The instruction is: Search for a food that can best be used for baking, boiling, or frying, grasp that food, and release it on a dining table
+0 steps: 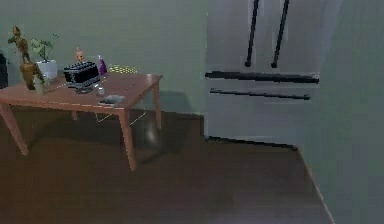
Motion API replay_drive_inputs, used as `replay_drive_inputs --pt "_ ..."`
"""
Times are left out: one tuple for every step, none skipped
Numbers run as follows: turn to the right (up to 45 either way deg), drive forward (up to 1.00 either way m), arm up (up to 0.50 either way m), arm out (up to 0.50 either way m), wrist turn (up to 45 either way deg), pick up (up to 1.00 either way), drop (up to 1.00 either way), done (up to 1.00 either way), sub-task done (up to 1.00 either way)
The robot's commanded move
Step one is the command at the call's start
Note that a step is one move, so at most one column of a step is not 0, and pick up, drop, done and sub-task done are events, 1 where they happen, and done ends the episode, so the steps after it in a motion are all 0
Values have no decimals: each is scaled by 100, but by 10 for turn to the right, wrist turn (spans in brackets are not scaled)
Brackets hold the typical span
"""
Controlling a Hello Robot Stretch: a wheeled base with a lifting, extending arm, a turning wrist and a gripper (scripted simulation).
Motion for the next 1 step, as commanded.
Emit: replay_drive_inputs --pt "0 100 0 0 0 0 0 0 0"
